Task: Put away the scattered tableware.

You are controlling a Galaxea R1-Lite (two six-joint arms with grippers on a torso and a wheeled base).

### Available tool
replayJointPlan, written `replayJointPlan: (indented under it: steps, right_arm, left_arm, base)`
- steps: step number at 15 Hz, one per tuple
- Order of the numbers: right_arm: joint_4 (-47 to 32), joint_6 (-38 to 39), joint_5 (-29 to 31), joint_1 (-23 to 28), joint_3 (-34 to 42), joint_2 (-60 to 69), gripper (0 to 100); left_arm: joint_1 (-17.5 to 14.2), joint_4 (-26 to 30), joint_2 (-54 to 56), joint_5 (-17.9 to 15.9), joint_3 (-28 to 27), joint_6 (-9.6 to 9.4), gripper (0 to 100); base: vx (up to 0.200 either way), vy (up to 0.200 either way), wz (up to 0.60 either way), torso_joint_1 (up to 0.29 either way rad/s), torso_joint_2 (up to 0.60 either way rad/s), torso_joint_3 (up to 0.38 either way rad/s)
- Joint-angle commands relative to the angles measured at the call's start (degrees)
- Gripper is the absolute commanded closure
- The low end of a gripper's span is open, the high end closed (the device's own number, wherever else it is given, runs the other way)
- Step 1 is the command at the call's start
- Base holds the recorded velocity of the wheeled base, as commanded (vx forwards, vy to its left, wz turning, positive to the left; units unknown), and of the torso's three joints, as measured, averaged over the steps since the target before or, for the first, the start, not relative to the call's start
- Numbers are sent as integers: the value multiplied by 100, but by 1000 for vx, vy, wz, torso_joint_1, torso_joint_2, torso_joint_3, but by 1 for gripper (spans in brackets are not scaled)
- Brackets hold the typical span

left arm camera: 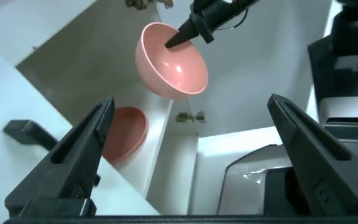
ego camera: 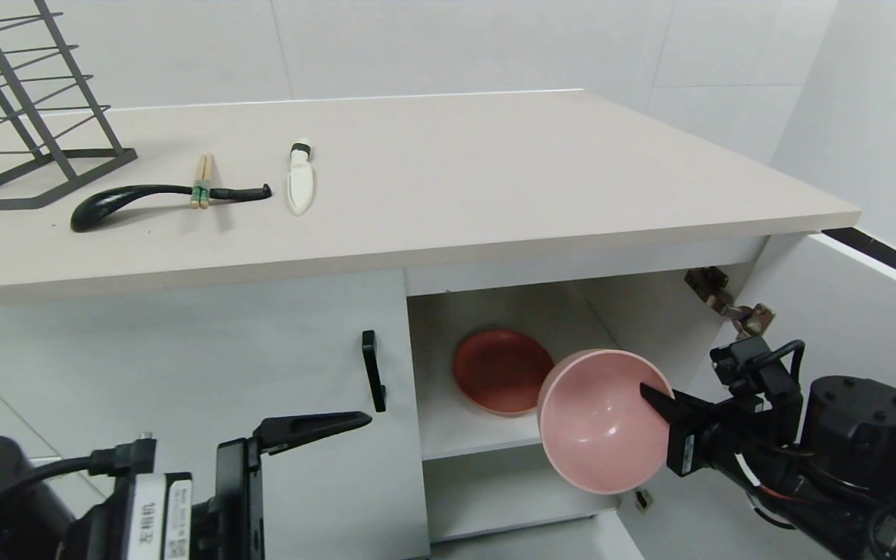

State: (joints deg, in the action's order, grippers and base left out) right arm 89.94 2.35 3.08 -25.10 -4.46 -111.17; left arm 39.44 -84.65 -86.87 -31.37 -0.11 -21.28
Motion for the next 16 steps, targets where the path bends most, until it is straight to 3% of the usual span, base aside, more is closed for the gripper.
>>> replayJointPlan:
  steps: [1, 2, 4, 7, 9, 10, 11, 12, 15, 16]
  right_arm:
    - [6, 2, -1, -4, -2, -10, 100]
    - [6, 2, -1, -4, -2, -19, 100]
    - [6, 2, -1, -4, -11, -28, 100]
    - [6, 2, -1, -39, -11, -116, 100]
    - [6, 2, -1, -65, -11, -177, 100]
    - [6, 2, -1, -65, -2, -169, 100]
    - [6, 2, -1, -65, 16, -151, 100]
    - [6, 2, -1, -65, 95, -125, 100]
    - [6, 11, -1, -74, 332, 148, 100]
    - [6, 2, -1, -74, 393, 227, 100]
  left_arm:
    - [-120, 1179, 1559, -1, 11, 10, 0]
    - [-692, 2322, 2500, 34, 11, 28, 0]
    - [-1421, 3605, 3756, 43, 11, 116, 0]
    - [-2722, 5415, 6367, 351, -15, 898, 0]
    - [-3364, 5714, 7237, 746, 11, 1285, 0]
    - [-3821, 5916, 7685, 1150, 11, 1548, 0]
    - [-4049, 6189, 8098, 1168, 11, 1601, 0]
    - [-4102, 6558, 8406, 1159, 11, 1540, 0]
    - [-4005, 7024, 8573, 1150, 11, 1566, 0]
    - [-3944, 7481, 8582, 1089, 11, 1557, 0]
  base:
    - [0, 0, 0, 0, 0, 0]
    - [0, 0, 0, 0, 0, 0]
    - [0, 0, 0, 0, 0, 0]
    - [0, 0, 0, 0, 0, 0]
    - [0, 0, 0, 0, 0, 0]
    - [0, 0, 0, 0, 0, 0]
    - [0, 0, 0, 0, 0, 0]
    - [0, 0, 0, 0, 0, 0]
    - [0, 0, 0, 0, 0, 0]
    - [0, 0, 0, 0, 0, 0]
